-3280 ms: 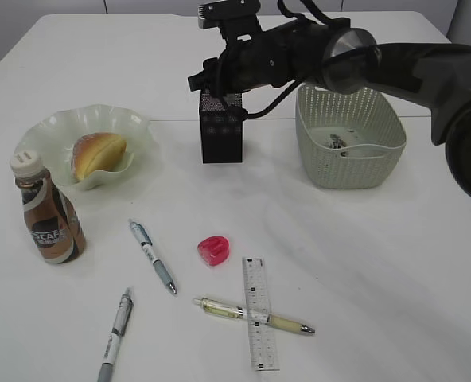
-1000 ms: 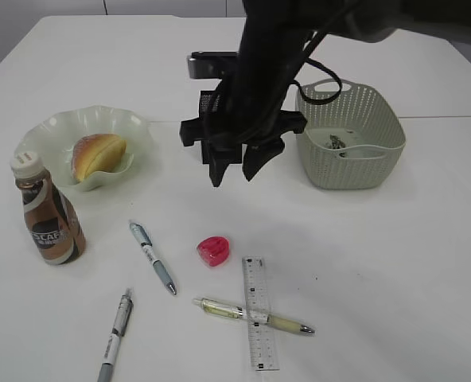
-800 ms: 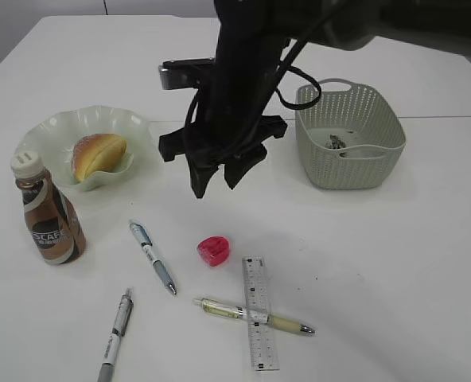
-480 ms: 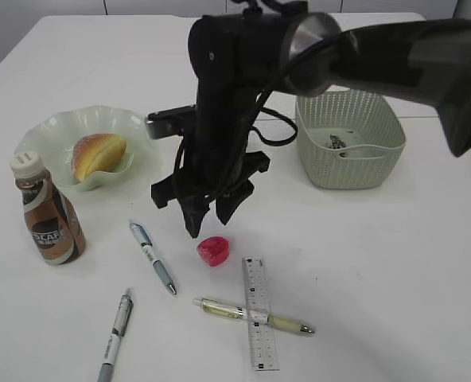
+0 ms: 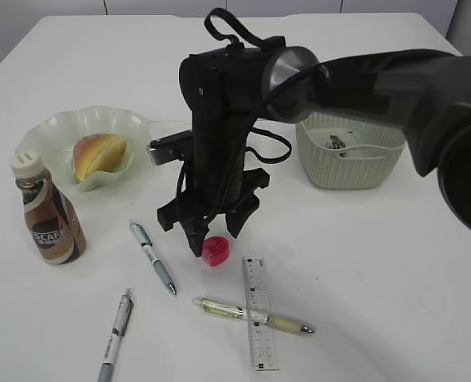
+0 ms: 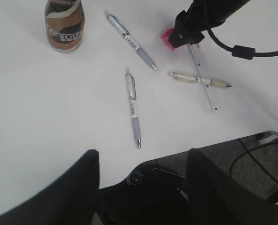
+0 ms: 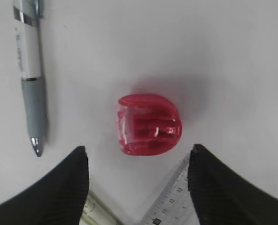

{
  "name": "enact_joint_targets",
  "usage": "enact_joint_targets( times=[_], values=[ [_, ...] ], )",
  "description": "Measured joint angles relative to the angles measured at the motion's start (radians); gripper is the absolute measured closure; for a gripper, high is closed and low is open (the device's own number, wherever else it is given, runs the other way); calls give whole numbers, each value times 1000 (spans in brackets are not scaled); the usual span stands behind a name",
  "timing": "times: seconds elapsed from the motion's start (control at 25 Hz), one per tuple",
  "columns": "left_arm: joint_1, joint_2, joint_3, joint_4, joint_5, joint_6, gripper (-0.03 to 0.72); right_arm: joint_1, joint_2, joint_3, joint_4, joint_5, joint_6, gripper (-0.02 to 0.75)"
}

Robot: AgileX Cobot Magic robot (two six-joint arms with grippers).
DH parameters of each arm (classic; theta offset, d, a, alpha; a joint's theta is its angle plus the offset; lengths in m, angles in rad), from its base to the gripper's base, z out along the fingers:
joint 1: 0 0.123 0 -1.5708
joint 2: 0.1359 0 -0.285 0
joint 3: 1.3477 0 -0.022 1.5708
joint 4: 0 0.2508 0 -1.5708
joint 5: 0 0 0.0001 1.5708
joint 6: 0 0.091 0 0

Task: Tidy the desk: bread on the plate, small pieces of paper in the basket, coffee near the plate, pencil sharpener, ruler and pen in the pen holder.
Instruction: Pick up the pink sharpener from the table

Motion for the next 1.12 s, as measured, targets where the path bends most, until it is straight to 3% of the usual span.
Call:
enact_joint_targets(
  times=[1.12],
  values=[
    [0,0,0,3,0,0,255,0,37,0,-49,-101,-12,239]
  ],
)
